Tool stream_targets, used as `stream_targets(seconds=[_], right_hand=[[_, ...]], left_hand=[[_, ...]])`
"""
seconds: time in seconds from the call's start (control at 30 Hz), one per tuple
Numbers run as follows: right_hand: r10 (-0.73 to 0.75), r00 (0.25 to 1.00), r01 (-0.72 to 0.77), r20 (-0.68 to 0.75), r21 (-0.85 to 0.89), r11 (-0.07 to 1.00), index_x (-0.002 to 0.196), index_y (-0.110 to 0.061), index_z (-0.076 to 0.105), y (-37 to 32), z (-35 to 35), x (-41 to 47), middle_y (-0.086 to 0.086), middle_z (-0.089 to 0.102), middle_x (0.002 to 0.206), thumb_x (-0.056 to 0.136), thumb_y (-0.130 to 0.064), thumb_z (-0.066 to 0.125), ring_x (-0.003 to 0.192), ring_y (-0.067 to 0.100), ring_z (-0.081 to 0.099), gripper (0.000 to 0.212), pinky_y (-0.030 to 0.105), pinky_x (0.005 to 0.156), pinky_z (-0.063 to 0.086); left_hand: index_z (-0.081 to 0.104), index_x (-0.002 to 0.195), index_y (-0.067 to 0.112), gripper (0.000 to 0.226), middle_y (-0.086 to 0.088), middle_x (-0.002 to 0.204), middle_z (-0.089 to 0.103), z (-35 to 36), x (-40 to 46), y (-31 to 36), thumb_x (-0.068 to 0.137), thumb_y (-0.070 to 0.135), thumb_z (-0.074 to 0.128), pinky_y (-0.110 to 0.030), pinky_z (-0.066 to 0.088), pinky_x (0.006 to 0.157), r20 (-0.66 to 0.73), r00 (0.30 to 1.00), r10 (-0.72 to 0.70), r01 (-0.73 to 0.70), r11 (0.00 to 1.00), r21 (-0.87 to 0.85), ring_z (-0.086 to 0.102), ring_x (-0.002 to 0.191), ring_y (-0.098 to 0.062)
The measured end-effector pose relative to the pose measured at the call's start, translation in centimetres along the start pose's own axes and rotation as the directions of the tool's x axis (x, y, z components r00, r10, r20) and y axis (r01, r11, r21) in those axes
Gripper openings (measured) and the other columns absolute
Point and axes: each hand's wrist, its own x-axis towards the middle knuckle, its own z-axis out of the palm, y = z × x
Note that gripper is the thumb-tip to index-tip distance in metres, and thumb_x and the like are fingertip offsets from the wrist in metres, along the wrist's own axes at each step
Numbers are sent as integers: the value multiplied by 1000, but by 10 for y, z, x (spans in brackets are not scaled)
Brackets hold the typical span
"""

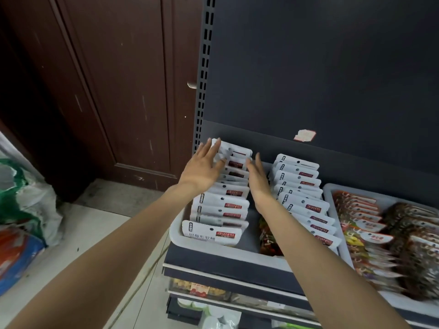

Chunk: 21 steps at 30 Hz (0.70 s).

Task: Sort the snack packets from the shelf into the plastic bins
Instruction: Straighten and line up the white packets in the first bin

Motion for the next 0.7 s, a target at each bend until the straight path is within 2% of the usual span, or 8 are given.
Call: stream_targets(seconds=[0.07,0.13,0.2,0.3,0.37,0.43,0.6,0.7], right_hand=[[-14,998,15,59,-16,1000,151,-32,2,-4,1,6,-3,7,160,100,-47,29,146,19,9,59,42,116,11],[-39,990,43,134,-21,999,151,-32,-1,-10,6,8,-6,4,160,101,-45,28,146,17,7,59,38,116,11],[-67,980,76,187,-42,996,151,-32,-2,-13,11,9,-7,4,159,102,-41,28,146,15,9,58,35,116,12],[-60,973,77,223,-69,995,150,-35,-3,-15,7,8,-4,12,159,102,-35,34,144,16,17,60,31,112,18],[-51,972,74,228,-92,993,150,-35,-3,-16,4,10,-3,16,158,102,-31,37,143,18,21,62,31,111,21],[-49,973,85,225,-155,984,150,-34,-7,-15,4,14,-1,15,158,102,-30,39,143,20,22,67,33,112,21],[-24,974,97,225,-319,943,147,-26,-20,-11,7,15,1,6,160,100,-25,44,145,20,18,79,33,113,22],[-32,975,107,219,-343,933,148,-27,-19,-12,5,13,2,7,160,101,-29,42,144,22,20,77,36,113,24]], left_hand=[[6,151,31,56,4,160,0,0,11,-2,102,38,31,-34,8,116,36,997,-67,73,981,-179,-1,146,-14],[9,151,30,55,3,159,7,-1,15,-4,102,35,33,-36,12,115,83,984,-157,177,863,-473,8,146,-18],[12,151,30,54,1,158,13,0,14,-8,101,32,34,-39,13,115,112,978,-176,208,800,-562,12,146,-22],[12,151,31,55,-1,156,21,-3,15,-6,101,28,35,-35,16,114,79,975,-209,219,822,-525,19,144,-22],[12,151,31,55,1,158,13,-2,17,-7,101,30,36,-34,16,114,43,983,-180,178,856,-486,16,145,-20],[13,151,28,54,2,159,1,-2,18,-4,102,31,35,-35,17,114,30,991,-128,130,920,-370,14,145,-20],[14,150,28,50,3,159,-7,-3,22,-5,103,26,30,-37,19,114,154,982,-106,103,994,25,14,146,-21],[14,150,32,52,3,160,-4,-4,17,-6,102,32,32,-39,24,113,103,990,-92,83,992,94,20,144,-22]])
